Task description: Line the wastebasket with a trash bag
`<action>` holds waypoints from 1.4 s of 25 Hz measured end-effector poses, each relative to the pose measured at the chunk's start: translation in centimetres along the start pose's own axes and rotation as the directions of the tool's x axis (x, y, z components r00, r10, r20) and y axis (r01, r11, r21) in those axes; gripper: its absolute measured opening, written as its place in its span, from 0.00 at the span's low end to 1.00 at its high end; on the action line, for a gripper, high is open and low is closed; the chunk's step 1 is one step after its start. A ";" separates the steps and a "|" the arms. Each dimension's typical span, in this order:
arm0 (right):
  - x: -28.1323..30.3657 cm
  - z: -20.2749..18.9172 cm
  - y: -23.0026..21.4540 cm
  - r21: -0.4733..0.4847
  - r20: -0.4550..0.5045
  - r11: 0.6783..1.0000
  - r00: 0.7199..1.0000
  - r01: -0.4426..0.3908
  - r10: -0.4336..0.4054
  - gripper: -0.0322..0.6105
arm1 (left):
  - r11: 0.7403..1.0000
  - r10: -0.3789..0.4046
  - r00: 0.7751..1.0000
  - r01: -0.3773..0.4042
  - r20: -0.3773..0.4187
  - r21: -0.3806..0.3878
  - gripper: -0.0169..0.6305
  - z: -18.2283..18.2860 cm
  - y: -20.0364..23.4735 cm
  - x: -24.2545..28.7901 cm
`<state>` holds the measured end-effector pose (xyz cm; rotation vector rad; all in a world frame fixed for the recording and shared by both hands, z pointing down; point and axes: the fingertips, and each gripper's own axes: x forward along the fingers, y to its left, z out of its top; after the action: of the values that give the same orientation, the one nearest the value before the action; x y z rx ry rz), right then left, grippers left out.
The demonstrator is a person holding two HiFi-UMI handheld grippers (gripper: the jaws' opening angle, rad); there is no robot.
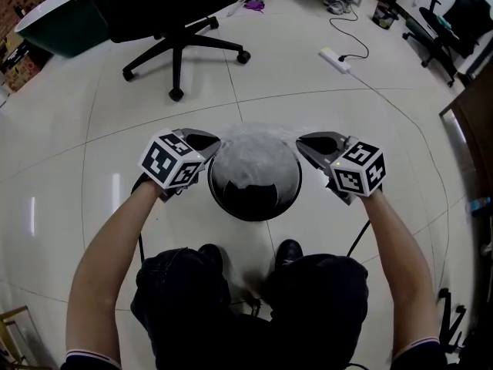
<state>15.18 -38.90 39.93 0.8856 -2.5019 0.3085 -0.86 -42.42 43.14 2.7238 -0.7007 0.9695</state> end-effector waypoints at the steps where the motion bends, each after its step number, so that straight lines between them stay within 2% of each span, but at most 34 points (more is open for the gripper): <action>1: -0.4 -0.3 0.9 -0.010 -0.006 1.000 1.000 -0.012 0.012 0.05 | 1.000 -0.004 1.000 0.004 0.003 0.001 0.05 -0.2 -0.5 -0.5; 6: -2.0 -3.9 5.6 -0.062 -0.092 0.993 0.991 -0.100 0.095 0.05 | 0.999 -0.054 0.999 0.054 -0.002 0.000 0.05 -2.1 -4.2 -2.6; 10: -2.5 -6.3 8.3 -0.063 -0.125 0.985 0.981 -0.158 0.149 0.05 | 0.997 -0.077 0.997 0.077 -0.024 -0.007 0.05 -4.4 -6.4 -3.8; 17: -2.6 -8.6 11.6 -0.075 -0.185 0.961 0.951 -0.266 0.249 0.05 | 0.995 -0.058 0.997 0.054 -0.044 -0.081 0.05 -8.5 -9.7 -5.0; 23: -3.0 -11.1 14.1 -0.089 -0.249 0.930 0.912 -0.356 0.325 0.05 | 0.989 -0.038 0.997 0.028 -0.068 -0.143 0.05 -11.1 -13.0 -5.5; 26: -3.1 -12.7 14.5 -0.086 -0.280 0.922 0.898 -0.377 0.341 0.05 | 0.985 -0.021 0.996 0.005 -0.091 -0.172 0.05 -12.4 -14.1 -5.2; 30: -2.9 -14.4 14.1 -0.077 -0.295 0.922 0.892 -0.381 0.344 0.05 | 0.980 -0.002 0.993 -0.021 -0.120 -0.196 0.05 -13.4 -15.2 -4.2; 35: -2.3 -16.2 13.2 -0.077 -0.334 0.919 0.879 -0.386 0.341 0.05 | 0.971 -0.010 0.989 -0.026 -0.148 -0.240 0.05 -14.7 -16.2 -2.3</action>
<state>14.00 -21.80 52.12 0.2723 -2.3375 0.3570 -2.74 -22.93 53.13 2.4146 -0.7490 1.0038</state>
